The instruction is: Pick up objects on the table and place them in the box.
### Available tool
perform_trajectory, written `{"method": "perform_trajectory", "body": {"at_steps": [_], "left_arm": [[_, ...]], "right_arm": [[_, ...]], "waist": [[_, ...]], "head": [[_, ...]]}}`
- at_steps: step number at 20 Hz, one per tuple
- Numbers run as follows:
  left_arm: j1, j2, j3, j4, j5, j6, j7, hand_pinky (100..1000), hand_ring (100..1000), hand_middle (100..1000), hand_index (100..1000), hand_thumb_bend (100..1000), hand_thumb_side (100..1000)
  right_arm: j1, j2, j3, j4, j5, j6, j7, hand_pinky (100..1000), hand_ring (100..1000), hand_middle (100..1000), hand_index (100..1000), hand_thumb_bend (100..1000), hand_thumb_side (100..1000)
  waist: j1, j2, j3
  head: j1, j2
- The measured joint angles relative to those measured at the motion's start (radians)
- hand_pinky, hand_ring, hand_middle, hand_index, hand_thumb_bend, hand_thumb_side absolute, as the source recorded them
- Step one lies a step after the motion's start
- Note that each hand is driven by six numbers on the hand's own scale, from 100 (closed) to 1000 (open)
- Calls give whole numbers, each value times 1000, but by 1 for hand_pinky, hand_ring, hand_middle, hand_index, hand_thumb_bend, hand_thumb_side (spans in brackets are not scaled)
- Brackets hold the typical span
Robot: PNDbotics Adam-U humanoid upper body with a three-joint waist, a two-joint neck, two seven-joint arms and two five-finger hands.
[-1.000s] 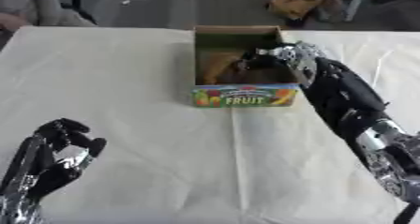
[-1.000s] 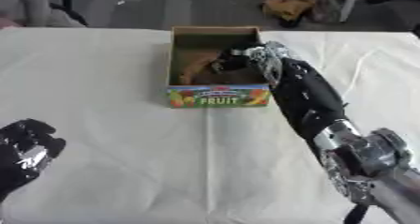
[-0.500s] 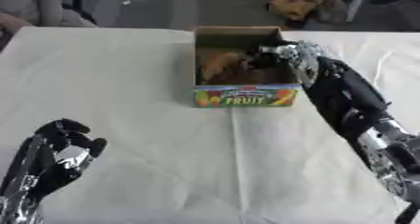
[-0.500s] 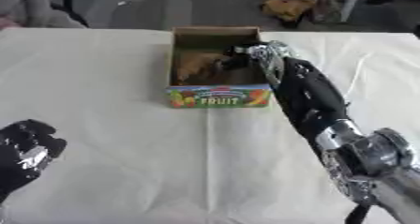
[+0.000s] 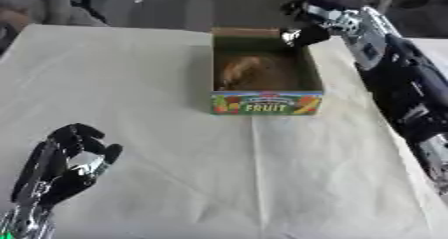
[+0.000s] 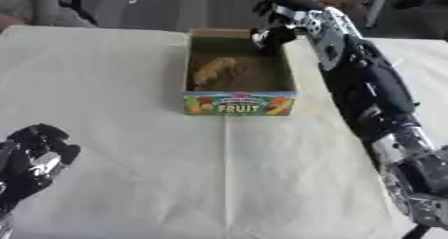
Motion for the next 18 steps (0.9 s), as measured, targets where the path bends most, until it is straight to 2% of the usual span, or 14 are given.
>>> {"method": "perform_trajectory", "body": {"at_steps": [2, 3, 9, 14, 18], "left_arm": [[0, 4, 5, 0, 0, 0, 5, 556, 511, 540, 576, 630, 382], [1, 7, 7, 0, 0, 0, 9, 556, 512, 540, 576, 630, 382], [5, 9, 19, 0, -1, 1, 29, 557, 516, 545, 580, 635, 380], [7, 16, 24, 0, -1, 3, 48, 557, 519, 550, 584, 636, 379], [7, 17, 27, 0, 0, 4, 57, 559, 522, 554, 588, 637, 378]], "right_arm": [[64, -29, -3, -122, -65, 0, -56, 746, 758, 791, 924, 100, 185], [99, -39, -10, -183, -100, 6, -86, 734, 745, 777, 917, 100, 173], [304, -38, -79, -497, -347, 61, -267, 670, 670, 710, 890, 100, 179], [438, 0, -125, -645, -485, 90, -386, 637, 627, 668, 873, 100, 254], [533, 50, -147, -693, -544, 111, -456, 625, 614, 658, 872, 100, 357]], "waist": [[-2, 1, -14], [-4, 3, -20], [-7, 15, -53], [-5, 19, -74], [-3, 23, -91]], "head": [[11, 0], [16, 0], [42, 0], [52, 0], [54, 0]]}}
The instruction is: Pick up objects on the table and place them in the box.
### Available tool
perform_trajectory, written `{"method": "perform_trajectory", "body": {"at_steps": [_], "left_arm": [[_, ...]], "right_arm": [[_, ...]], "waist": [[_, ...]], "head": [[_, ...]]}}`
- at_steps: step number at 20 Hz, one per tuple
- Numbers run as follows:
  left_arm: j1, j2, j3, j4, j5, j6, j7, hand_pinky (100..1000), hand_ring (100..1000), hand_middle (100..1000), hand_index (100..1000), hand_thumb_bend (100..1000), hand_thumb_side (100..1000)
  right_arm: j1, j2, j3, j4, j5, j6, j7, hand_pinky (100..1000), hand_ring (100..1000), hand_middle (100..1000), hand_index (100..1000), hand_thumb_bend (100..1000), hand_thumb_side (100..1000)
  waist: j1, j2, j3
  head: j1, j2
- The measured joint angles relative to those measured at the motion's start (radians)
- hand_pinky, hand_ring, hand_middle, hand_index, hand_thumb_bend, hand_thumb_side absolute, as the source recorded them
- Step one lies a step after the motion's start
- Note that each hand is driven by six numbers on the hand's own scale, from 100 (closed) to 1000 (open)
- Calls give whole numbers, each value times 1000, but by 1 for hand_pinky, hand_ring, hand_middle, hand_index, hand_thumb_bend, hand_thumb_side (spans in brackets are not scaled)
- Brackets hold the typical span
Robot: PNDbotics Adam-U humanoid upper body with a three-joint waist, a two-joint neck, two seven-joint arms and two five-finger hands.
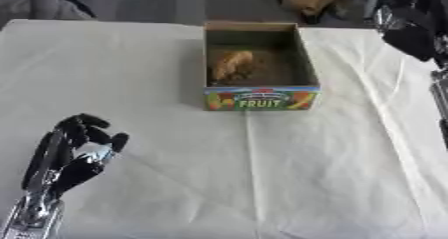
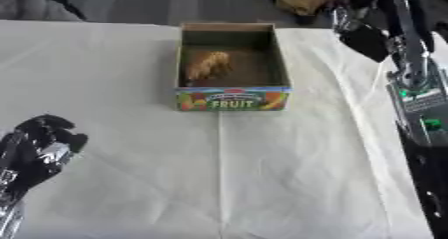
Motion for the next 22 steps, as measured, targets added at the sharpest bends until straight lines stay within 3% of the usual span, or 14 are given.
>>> {"method": "perform_trajectory", "body": {"at_steps": [10, 22], "left_arm": [[1, 0, 3, 0, 1, 0, 8, 558, 515, 545, 581, 624, 379], [1, 0, 3, 0, 1, 0, 7, 558, 514, 544, 581, 618, 380]], "right_arm": [[135, 106, -11, -3, -51, 20, -47, 615, 603, 643, 864, 100, 497], [177, 162, -18, -5, -62, 28, -60, 610, 595, 632, 849, 100, 522]], "waist": [[8, 4, -21], [12, 14, -22]], "head": [[7, 0], [11, 0]]}}
